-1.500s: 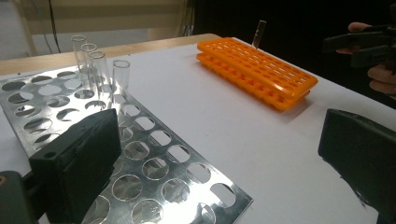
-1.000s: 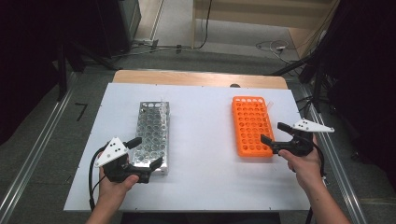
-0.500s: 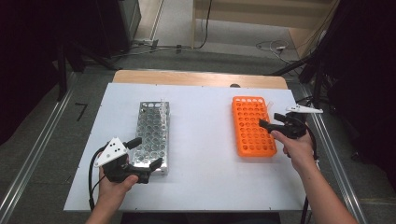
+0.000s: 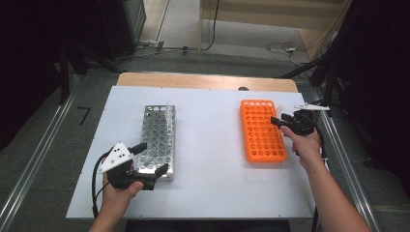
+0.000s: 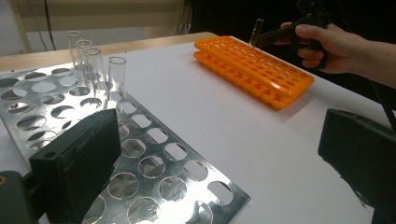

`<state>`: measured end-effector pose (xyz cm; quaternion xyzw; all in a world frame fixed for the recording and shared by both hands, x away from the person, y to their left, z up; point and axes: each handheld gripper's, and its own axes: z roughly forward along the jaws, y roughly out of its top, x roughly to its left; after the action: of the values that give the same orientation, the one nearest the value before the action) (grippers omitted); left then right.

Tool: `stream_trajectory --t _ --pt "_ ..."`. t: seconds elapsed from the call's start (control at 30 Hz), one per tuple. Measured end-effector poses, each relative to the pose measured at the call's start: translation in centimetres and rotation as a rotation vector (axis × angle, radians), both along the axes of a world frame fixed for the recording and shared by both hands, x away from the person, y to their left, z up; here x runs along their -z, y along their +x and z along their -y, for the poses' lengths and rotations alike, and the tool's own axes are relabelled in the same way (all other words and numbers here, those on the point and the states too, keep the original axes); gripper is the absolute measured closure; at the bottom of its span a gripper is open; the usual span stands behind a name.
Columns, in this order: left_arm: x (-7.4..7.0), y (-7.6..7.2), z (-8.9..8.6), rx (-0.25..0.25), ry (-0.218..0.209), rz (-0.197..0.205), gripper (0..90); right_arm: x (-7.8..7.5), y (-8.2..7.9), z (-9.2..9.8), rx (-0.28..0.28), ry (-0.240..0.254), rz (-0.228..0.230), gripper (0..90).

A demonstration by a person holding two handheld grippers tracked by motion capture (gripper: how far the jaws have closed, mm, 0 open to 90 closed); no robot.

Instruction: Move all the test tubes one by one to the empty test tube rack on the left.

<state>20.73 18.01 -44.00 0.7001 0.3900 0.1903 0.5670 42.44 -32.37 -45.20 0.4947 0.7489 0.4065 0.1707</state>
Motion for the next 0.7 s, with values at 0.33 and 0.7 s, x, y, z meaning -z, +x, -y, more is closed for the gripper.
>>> stream_trajectory --t 0.33,0.7 --pt "0.0 0.0 0.1 0.0 -0.001 -0.002 0.0 1.1 1.4 -0.3 0.021 -0.011 -0.003 53.6" --pt "0.1 0.0 0.0 -0.001 0.002 -0.004 0.0 1.0 1.7 -0.9 0.029 -0.022 0.043 69.3"
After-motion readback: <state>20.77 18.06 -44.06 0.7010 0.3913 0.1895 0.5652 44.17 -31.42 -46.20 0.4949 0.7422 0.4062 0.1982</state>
